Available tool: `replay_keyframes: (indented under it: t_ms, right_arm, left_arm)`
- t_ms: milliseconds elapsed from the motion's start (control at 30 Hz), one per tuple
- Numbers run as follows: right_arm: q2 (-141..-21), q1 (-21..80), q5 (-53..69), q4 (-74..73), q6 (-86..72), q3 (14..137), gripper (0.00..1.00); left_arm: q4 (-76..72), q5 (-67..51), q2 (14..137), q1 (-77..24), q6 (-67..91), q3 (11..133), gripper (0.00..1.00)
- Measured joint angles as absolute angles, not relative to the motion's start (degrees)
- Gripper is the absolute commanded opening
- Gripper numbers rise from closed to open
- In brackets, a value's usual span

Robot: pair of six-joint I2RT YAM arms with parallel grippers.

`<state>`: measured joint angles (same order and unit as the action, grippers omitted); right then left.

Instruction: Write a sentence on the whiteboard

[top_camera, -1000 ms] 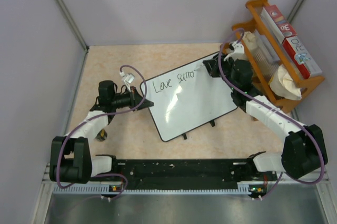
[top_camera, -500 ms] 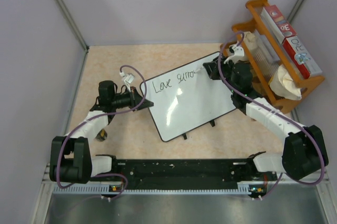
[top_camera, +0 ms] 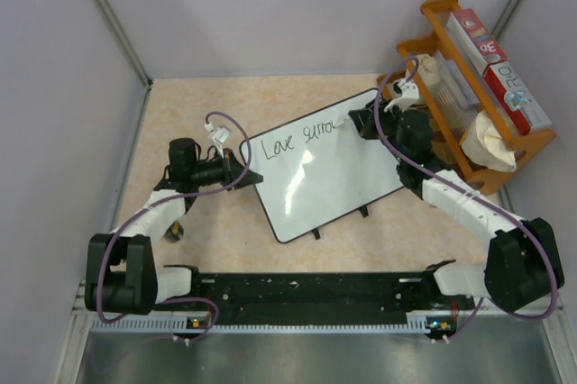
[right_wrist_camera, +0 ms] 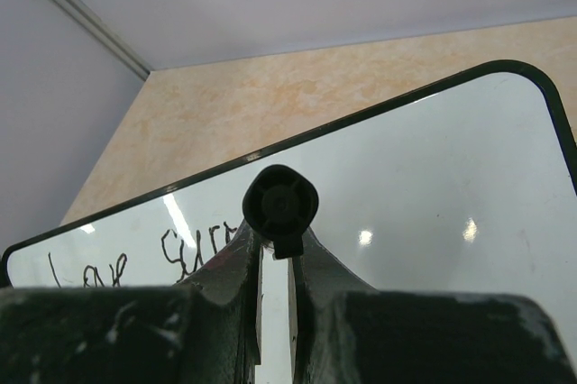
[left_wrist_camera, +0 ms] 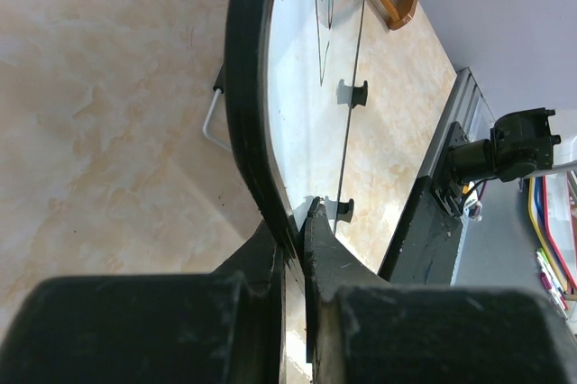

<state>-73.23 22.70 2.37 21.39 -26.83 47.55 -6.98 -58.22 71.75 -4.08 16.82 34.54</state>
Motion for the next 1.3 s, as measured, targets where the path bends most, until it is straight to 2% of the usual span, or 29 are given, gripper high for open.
replay_keyframes:
  t_ms: [1300]
  right_arm:
    - [-74.81,22.7,0.21,19.27,-26.65,51.46,0.0]
  left_arm:
    - [-7.01,-58.22,71.75,-4.21,16.8,34.63,0.0]
